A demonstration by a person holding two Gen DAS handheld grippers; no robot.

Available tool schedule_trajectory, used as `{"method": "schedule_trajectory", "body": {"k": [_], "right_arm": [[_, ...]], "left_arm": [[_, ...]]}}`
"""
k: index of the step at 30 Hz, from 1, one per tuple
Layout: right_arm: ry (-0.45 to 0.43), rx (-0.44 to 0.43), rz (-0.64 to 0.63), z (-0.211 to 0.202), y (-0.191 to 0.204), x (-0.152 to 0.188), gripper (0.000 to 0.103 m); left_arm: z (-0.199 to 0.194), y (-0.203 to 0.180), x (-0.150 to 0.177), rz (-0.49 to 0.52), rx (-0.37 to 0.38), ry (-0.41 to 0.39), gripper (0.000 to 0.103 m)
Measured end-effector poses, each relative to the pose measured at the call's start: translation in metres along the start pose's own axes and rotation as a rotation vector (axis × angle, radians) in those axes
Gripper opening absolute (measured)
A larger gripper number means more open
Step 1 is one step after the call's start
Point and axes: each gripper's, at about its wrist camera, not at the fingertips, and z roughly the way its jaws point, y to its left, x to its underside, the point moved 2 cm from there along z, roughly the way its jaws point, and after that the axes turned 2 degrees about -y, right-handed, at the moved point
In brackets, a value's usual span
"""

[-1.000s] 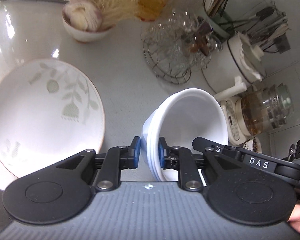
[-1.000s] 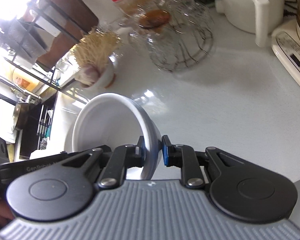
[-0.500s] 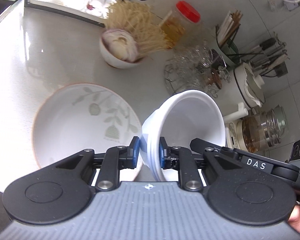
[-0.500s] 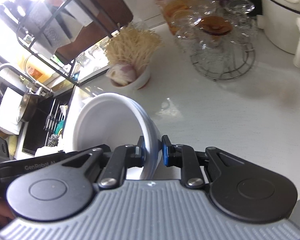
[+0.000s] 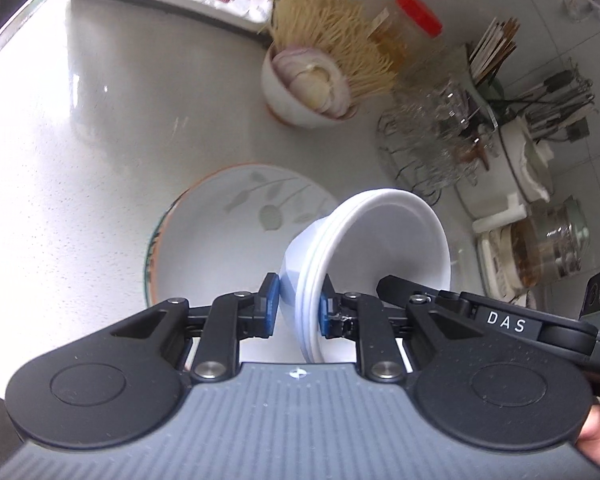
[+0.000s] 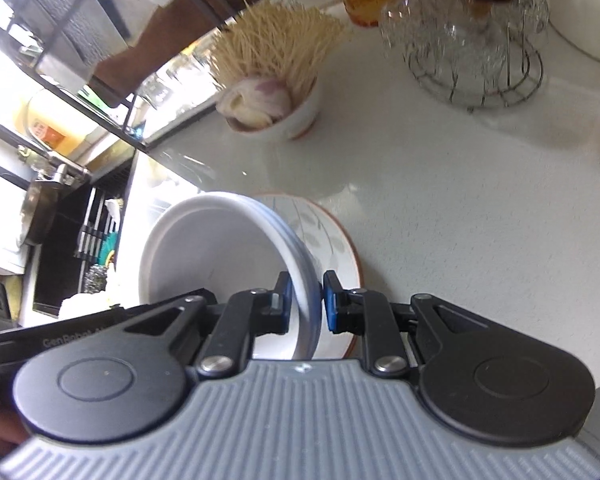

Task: Organize plates and bowls
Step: 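Lower the white bowl onto the leaf-patterned plate stack with both grippers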

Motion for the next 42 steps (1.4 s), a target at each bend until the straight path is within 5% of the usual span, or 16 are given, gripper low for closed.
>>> {"method": "schedule_trajectory", "body": {"k": [24, 27, 30, 33, 42], "right_arm": [[0.016, 0.150, 0.059, 0.044, 0.012, 0.006, 0.021], [0.013, 0.155, 0.046, 0.040, 0.014, 0.005, 0.021], [-0.004, 0.159, 0.053, 0.032, 0.014, 0.004, 0.022], [-0.039, 0.156, 0.053, 0.023, 0.014, 0.003, 0.045], [-0.158, 0.102, -0.012, -0.027, 0.027, 0.006, 0.045]], "left_arm": [[0.039, 0.035, -0.013, 0.061, 0.010, 0.104, 0.028], [0.033, 0.036, -0.014, 0.056, 0.016, 0.081, 0.049], [0.025, 0.034, -0.012, 0.074, 0.005, 0.056, 0.049], [0.014, 0.032, -0.010, 0.069, -0.003, 0.029, 0.049], [-0.040, 0.006, -0.005, 0.140, -0.002, -0.095, 0.049]]}}
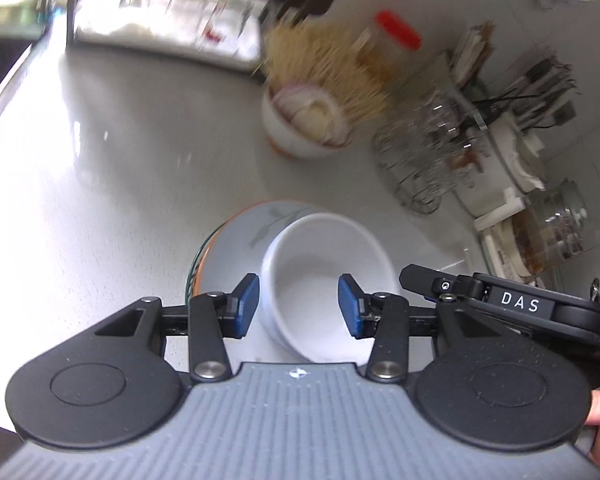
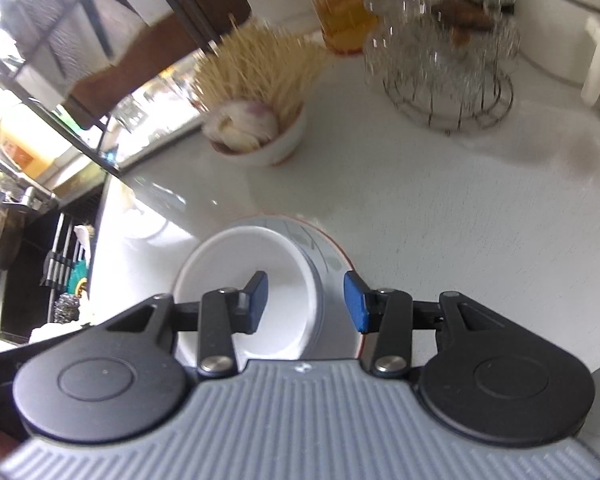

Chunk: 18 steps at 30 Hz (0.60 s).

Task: Organize plates and bowls
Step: 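Lower the white bowl onto the leaf-patterned plate stack with both grippers, then open both grippers and raise them away from the bowl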

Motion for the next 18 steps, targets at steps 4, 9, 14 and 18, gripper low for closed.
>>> {"method": "schedule_trajectory", "body": {"k": [4, 9, 14, 18], "right_arm": [[-0.083, -0.017, -0.050, -0.030, 0.004, -0.002, 0.045], [-0.180, -0.050, -0.092, -0.069, 0.001, 0.000, 0.045], [-0.257, -0.074, -0.142, -0.108, 0.001, 0.015, 0.045], [-0.299, -0.093, -0.179, -0.132, -0.001, 0.033, 0.045]], "left_arm": [[-0.029, -0.019, 0.000, 0.093, -0.034, -0.080, 0.049], [-0.067, -0.043, 0.008, 0.148, -0.064, -0.167, 0.049], [-0.098, -0.063, 0.028, 0.162, -0.067, -0.232, 0.049], [-0.121, -0.077, 0.053, 0.169, -0.084, -0.260, 0.049]]}}
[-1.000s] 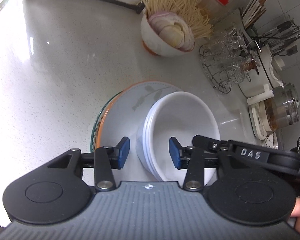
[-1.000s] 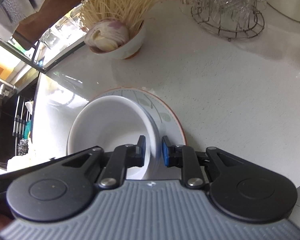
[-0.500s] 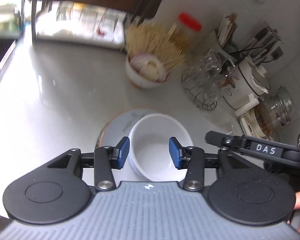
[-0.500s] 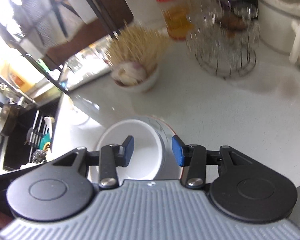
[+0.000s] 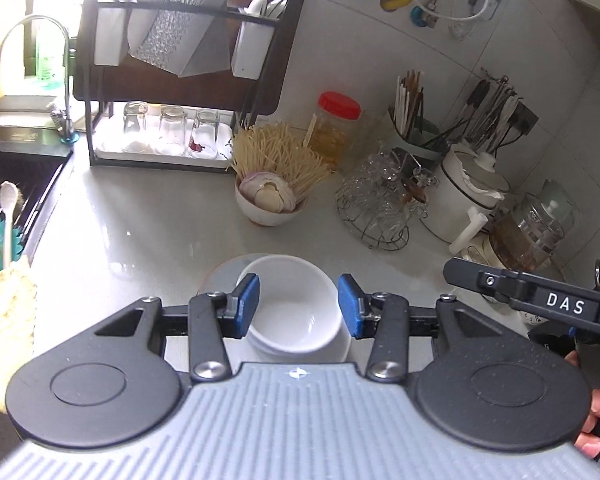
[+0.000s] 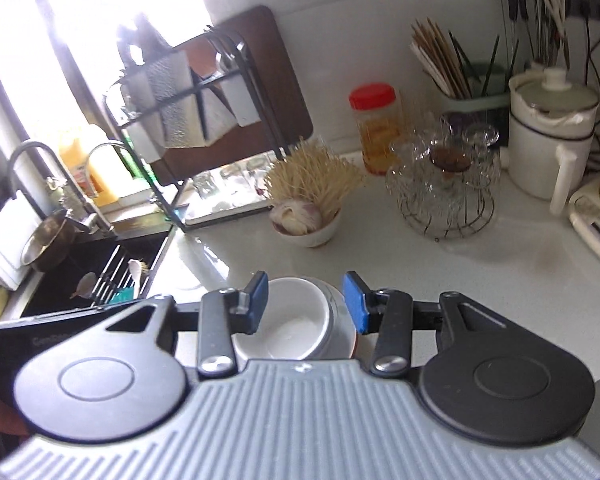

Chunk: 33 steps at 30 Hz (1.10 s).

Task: Organize plates and bowls
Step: 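Open both grippers and raise them away from the bowl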

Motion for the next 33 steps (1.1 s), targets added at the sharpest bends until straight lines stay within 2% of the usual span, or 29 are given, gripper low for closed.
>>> {"method": "schedule_trajectory", "body": {"k": [5, 9, 18, 25, 33], "right_arm": [[-0.040, 0.006, -0.063, -0.030, 0.004, 0.017, 0.045], [-0.057, -0.014, -0.065, -0.050, 0.001, 0.026, 0.045], [-0.104, -0.026, -0.067, -0.102, -0.004, 0.047, 0.045], [-0.119, -0.024, -0.063, -0.132, -0.010, 0.067, 0.045], [-0.103, -0.017, -0.069, -0.150, -0.014, 0.089, 0.045]], "left_arm": [[-0.033, -0.013, 0.024, -0.010, -0.008, -0.021, 0.049], [-0.057, -0.018, 0.039, -0.015, -0.036, -0.048, 0.049], [-0.107, -0.036, 0.060, -0.008, -0.037, -0.088, 0.049], [-0.136, -0.055, 0.080, 0.005, -0.056, -0.105, 0.049], [-0.154, -0.069, 0.110, 0.011, -0.074, -0.085, 0.049]]}}
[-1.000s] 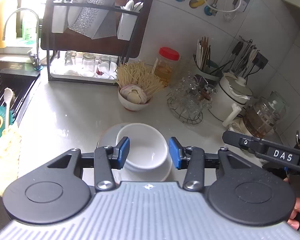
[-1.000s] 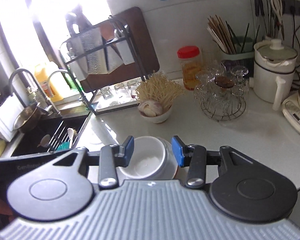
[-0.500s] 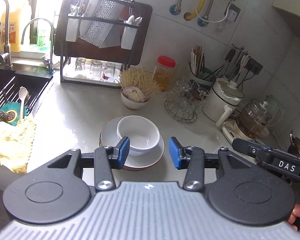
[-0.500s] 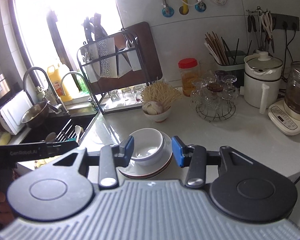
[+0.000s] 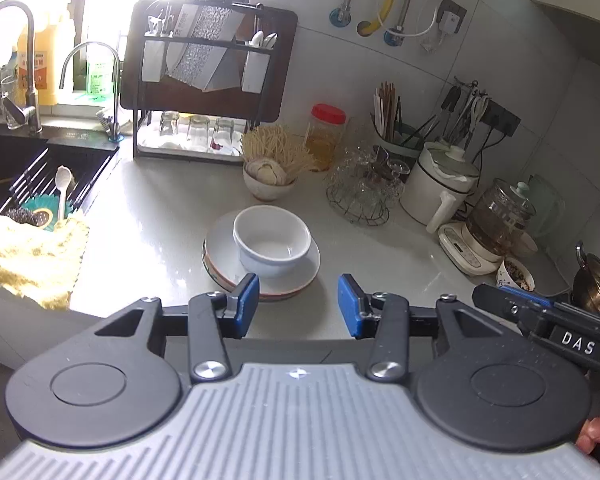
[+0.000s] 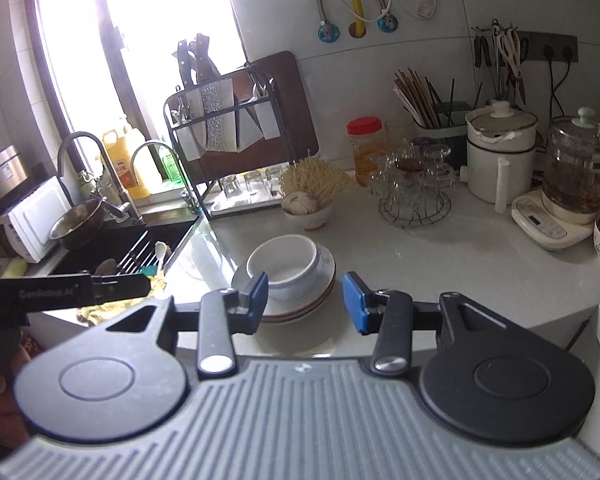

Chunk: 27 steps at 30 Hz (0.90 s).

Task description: Organize plates and bowls

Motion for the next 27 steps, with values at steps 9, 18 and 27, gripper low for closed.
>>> {"method": "schedule_trajectory", "body": {"k": [9, 18, 27], "right_arm": [[0.005, 0.005, 0.008, -0.009, -0.004, 0.016, 0.045], [-0.011, 0.003, 0.017, -0.014, -0.008, 0.013, 0.045], [-0.027, 0.019, 0.005, -0.014, -0.009, 0.008, 0.045]], "left_arm": [[-0.008, -0.007, 0.023, 0.020, -0.028, 0.024, 0.055], [-0.011, -0.017, 0.022, 0.052, -0.056, 0.022, 0.072], [-0.010, -0.018, 0.013, 0.079, -0.107, -0.001, 0.097]]}}
